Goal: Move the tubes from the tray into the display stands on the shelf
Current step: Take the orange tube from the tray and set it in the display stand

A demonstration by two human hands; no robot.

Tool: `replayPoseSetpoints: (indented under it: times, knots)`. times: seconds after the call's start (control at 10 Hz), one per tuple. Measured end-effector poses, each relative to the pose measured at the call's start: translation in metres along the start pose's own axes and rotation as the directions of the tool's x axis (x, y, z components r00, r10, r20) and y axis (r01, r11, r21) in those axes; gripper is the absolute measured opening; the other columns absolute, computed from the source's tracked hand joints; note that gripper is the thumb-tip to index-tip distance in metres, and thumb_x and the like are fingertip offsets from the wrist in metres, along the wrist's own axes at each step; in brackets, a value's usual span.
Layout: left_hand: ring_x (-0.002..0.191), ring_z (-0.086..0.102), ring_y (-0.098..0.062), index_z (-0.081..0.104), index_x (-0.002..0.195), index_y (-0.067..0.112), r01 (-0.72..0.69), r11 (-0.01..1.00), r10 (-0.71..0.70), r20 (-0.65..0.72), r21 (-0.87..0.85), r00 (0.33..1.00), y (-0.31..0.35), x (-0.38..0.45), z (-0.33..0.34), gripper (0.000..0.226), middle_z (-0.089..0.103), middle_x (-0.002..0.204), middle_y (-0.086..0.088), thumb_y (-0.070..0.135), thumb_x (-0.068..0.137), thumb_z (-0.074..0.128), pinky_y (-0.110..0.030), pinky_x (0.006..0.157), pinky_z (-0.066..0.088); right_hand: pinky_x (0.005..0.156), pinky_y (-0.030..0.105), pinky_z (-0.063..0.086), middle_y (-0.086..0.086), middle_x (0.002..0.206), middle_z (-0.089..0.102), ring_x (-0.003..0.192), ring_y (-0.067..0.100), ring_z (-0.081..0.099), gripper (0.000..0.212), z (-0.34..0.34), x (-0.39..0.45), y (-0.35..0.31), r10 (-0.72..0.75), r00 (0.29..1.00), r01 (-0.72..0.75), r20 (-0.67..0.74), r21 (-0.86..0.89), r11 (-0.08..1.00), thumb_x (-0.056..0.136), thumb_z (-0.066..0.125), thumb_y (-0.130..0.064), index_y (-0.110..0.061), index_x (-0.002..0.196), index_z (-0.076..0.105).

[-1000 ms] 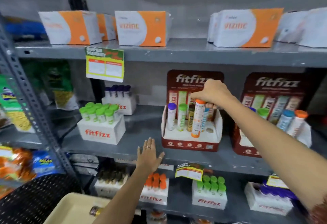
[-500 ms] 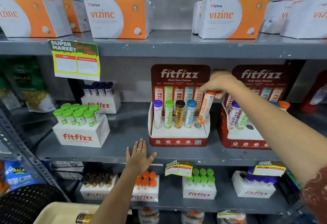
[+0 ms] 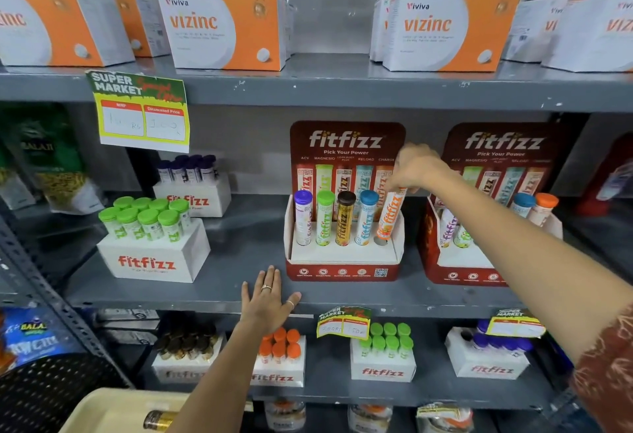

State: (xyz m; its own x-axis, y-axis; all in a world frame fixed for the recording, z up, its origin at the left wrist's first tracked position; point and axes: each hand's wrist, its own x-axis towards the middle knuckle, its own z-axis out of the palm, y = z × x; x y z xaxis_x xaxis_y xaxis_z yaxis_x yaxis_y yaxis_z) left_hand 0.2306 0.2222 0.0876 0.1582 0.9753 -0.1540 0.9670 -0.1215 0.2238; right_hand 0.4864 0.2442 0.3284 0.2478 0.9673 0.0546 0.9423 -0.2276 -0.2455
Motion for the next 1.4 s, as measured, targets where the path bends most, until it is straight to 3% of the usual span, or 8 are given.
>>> replayPoseSetpoints:
  times: [0.1, 0.6, 0.8, 1.0, 1.1, 1.2, 1.3, 1.4]
  knots:
    - [0.147, -0.008, -0.022, -0.007, 0.149, 0.014, -0.003, 1.000, 0.003, 0.009, 0.004, 1.000, 0.001, -0.001, -0.002, 0.074, -0.007, 0.160, -0.003, 0.058, 0.096, 0.020, -0.051, 0.117, -0.008, 0.069, 0.031, 0.051, 0.009, 0.096, 0.059, 0.087, 0.025, 0.059, 0.048, 0.011, 0.002, -0.001, -0.014, 1.000, 0.013, -0.017, -0.010, 1.000, 0.065, 0.082, -0.028, -0.008, 0.102, 0.060]
    - [0.147, -0.007, -0.023, -0.006, 0.149, 0.014, -0.003, 0.999, 0.003, 0.013, 0.043, 1.000, 0.000, 0.001, 0.000, 0.074, -0.007, 0.160, -0.004, 0.059, 0.096, 0.019, -0.051, 0.117, -0.007, 0.066, 0.031, 0.050, 0.008, 0.089, 0.051, 0.082, 0.022, 0.055, 0.046, 0.031, 0.002, -0.003, -0.080, 0.997, 0.078, -0.017, -0.099, 0.992, 0.069, 0.081, -0.022, -0.008, 0.102, 0.052]
    - [0.147, -0.007, -0.023, -0.007, 0.149, 0.015, 0.003, 0.999, -0.003, 0.019, 0.041, 1.000, -0.002, 0.004, 0.003, 0.075, -0.007, 0.160, -0.003, 0.060, 0.095, 0.019, -0.051, 0.116, -0.008, 0.054, 0.028, 0.042, 0.001, 0.069, 0.043, 0.076, 0.020, 0.054, 0.041, 0.030, 0.003, -0.006, -0.087, 0.996, 0.086, -0.009, -0.079, 0.993, 0.070, 0.080, -0.023, -0.011, 0.087, 0.045]
    - [0.147, -0.007, -0.023, -0.007, 0.149, 0.015, 0.004, 0.999, -0.004, 0.008, 0.032, 1.000, -0.003, 0.006, 0.005, 0.076, -0.007, 0.160, -0.003, 0.061, 0.094, 0.019, -0.051, 0.116, -0.008, 0.056, 0.029, 0.042, 0.001, 0.071, 0.042, 0.077, 0.021, 0.051, 0.042, 0.039, 0.003, -0.002, -0.078, 0.997, 0.078, 0.005, -0.056, 0.995, 0.071, 0.080, -0.023, -0.013, 0.087, 0.043]
    - [0.147, -0.007, -0.023, -0.007, 0.150, 0.015, 0.003, 1.000, -0.003, 0.007, 0.029, 1.000, -0.003, 0.006, 0.006, 0.076, -0.007, 0.160, -0.003, 0.061, 0.094, 0.019, -0.051, 0.116, -0.008, 0.045, 0.023, 0.034, -0.003, 0.066, 0.038, 0.070, 0.017, 0.050, 0.042, 0.044, 0.003, 0.002, -0.102, 0.995, 0.102, 0.003, -0.033, 0.994, 0.071, 0.080, -0.022, -0.015, 0.086, 0.042]
    - [0.147, -0.007, -0.023, -0.007, 0.149, 0.016, 0.008, 0.999, -0.009, 0.005, 0.033, 1.000, -0.003, 0.007, 0.007, 0.076, -0.008, 0.160, -0.002, 0.061, 0.094, 0.019, -0.051, 0.116, -0.008, 0.047, 0.021, 0.035, -0.006, 0.066, 0.037, 0.065, 0.013, 0.047, 0.042, 0.048, 0.003, 0.003, -0.121, 0.993, 0.120, 0.016, 0.012, 0.993, 0.071, 0.080, -0.020, -0.018, 0.086, 0.040]
    - [0.147, -0.008, -0.023, -0.007, 0.149, 0.016, 0.012, 0.999, -0.012, 0.003, 0.032, 1.000, -0.003, 0.008, 0.008, 0.076, -0.008, 0.160, -0.002, 0.062, 0.094, 0.019, -0.051, 0.116, -0.009, 0.053, 0.023, 0.042, -0.004, 0.072, 0.047, 0.071, 0.014, 0.051, 0.035, 0.047, 0.001, 0.003, -0.128, 0.991, 0.128, 0.028, 0.018, 0.992, 0.074, 0.078, -0.018, -0.014, 0.093, 0.048]
    - [0.147, -0.008, -0.023, -0.007, 0.149, 0.017, 0.012, 0.999, -0.013, 0.014, 0.032, 1.000, -0.003, 0.008, 0.006, 0.076, -0.008, 0.160, -0.002, 0.061, 0.094, 0.019, -0.051, 0.116, -0.009, 0.069, 0.031, 0.052, 0.009, 0.104, 0.060, 0.088, 0.022, 0.059, 0.041, 0.045, -0.006, -0.002, -0.152, 0.988, 0.152, 0.028, -0.005, 0.988, 0.077, 0.073, -0.013, -0.008, 0.113, 0.055]
